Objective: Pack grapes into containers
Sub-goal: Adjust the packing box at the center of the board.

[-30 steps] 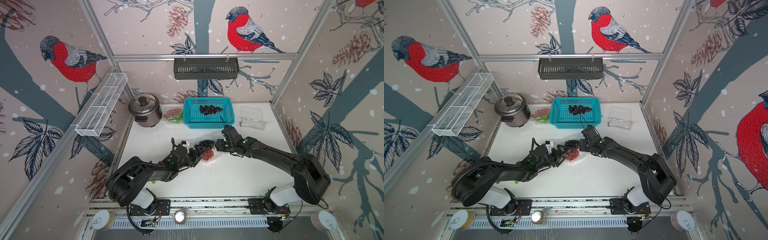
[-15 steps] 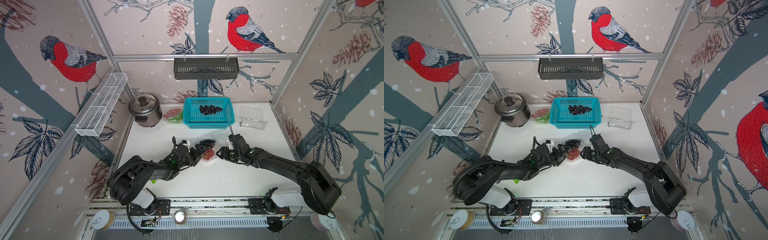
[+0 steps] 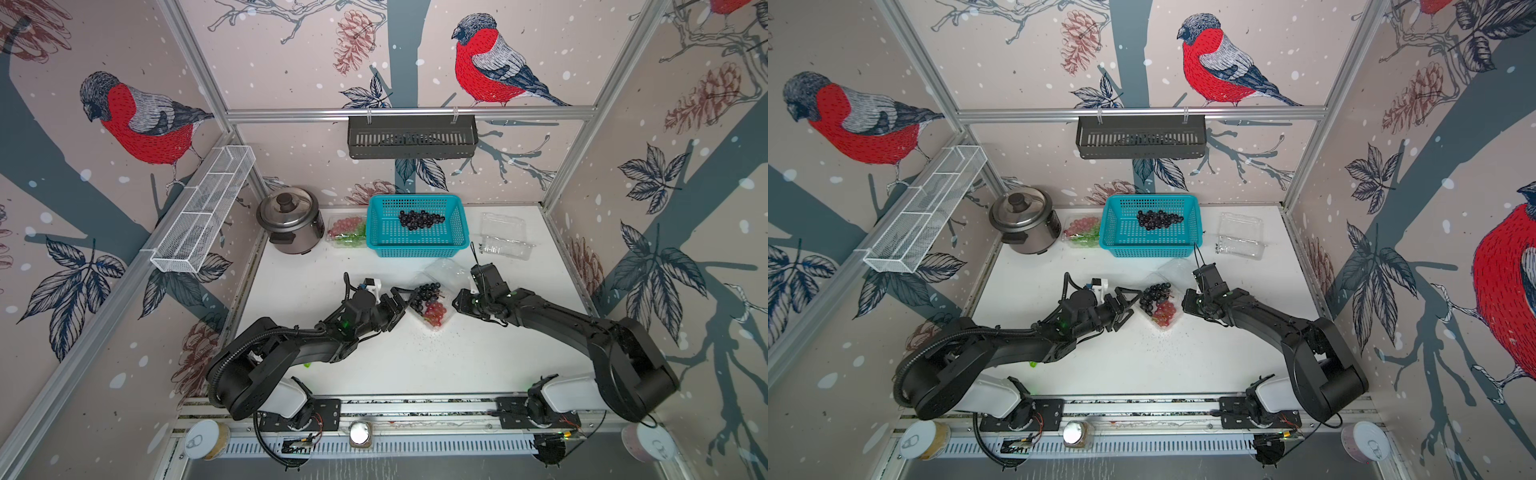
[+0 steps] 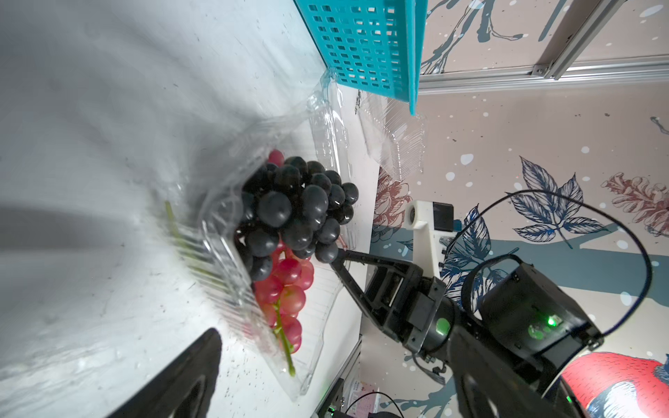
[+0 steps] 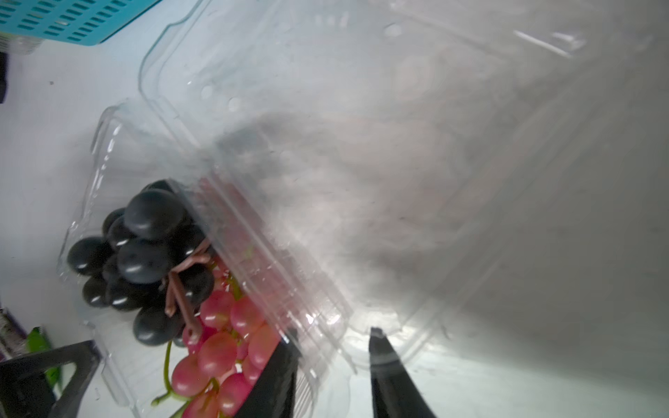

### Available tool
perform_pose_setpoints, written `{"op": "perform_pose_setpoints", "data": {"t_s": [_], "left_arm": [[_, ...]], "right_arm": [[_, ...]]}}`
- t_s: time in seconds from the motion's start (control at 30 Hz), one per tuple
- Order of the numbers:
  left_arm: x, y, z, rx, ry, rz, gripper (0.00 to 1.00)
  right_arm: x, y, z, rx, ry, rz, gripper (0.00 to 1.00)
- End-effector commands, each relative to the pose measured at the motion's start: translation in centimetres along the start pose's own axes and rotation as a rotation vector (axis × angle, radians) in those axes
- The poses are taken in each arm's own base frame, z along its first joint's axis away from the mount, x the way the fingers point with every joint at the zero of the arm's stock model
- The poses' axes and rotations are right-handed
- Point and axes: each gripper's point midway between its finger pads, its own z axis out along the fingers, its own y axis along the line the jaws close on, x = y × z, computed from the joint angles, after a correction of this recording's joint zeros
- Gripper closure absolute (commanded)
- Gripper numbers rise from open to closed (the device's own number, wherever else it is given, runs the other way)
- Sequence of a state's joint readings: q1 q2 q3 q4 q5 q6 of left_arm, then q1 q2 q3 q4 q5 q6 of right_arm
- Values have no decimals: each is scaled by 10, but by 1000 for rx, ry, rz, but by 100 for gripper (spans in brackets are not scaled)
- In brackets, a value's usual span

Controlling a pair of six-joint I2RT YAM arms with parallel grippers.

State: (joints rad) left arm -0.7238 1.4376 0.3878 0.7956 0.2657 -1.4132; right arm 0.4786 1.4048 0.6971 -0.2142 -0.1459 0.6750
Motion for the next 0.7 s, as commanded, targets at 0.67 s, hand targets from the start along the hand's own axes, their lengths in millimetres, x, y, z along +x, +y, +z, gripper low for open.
{"op": "perform_pose_setpoints", "data": {"t_s": [0.67], "left_arm": [[-34, -12, 95, -121, 128, 212, 3]], "right_arm": [[-7, -36, -8, 135, -26, -85, 65]]}}
